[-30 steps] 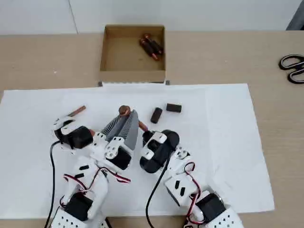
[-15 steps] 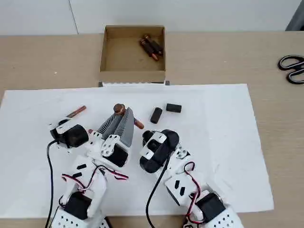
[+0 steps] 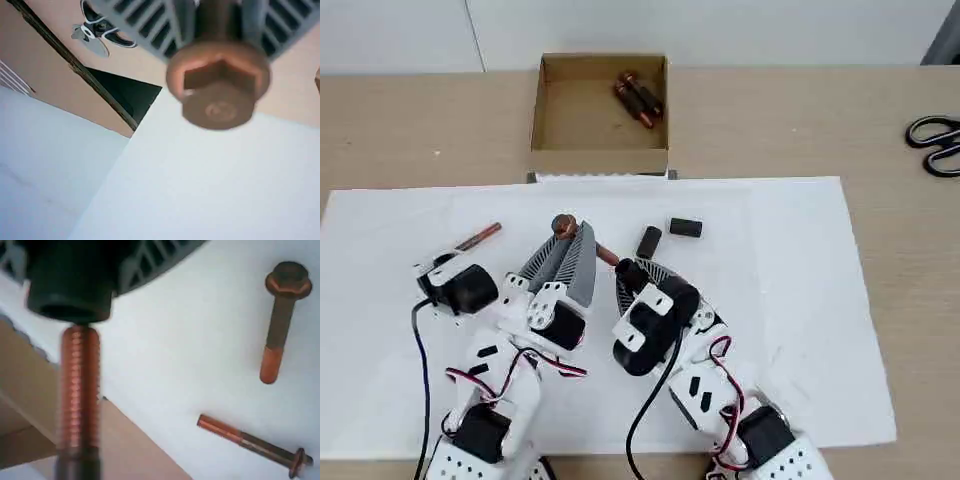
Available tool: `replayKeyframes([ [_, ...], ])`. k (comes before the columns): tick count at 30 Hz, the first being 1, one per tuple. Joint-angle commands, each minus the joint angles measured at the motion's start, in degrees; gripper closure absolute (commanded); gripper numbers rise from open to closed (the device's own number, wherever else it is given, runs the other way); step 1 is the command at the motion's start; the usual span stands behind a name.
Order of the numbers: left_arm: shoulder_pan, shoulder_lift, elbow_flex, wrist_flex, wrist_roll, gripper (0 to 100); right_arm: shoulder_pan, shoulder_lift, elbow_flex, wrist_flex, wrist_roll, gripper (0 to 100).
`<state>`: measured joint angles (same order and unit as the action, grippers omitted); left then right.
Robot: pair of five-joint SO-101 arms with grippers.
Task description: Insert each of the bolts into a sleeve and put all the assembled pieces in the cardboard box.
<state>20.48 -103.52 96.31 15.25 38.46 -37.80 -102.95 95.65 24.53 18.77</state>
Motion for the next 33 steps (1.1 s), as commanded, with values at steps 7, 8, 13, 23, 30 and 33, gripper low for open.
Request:
replayKeyframes([
  [7,0.35,-0.62,-3.91,-0.7,0.35,99,0.04,-0.92,0.79,1.19,0.35,99.6],
  [8,0.35,-0.62,-4.35,-0.7,0.35,99,0.04,-0.92,0.79,1.63,0.35,99.6],
  [13,0.35,-0.53,-4.62,-0.7,0.35,99,0.04,-0.92,0.79,2.24,0.26,99.6],
  [23,4.75,-0.53,-9.63,8.35,0.97,99,0.13,-0.92,0.79,1.71,0.53,99.6],
  [30,2.29,-0.53,-9.63,8.35,1.05,99,0.13,-1.01,0.79,1.71,0.62,99.6],
  [33,0.18,-0.53,-9.63,7.91,1.05,99,0.13,-1.01,0.79,1.71,0.62,99.6],
])
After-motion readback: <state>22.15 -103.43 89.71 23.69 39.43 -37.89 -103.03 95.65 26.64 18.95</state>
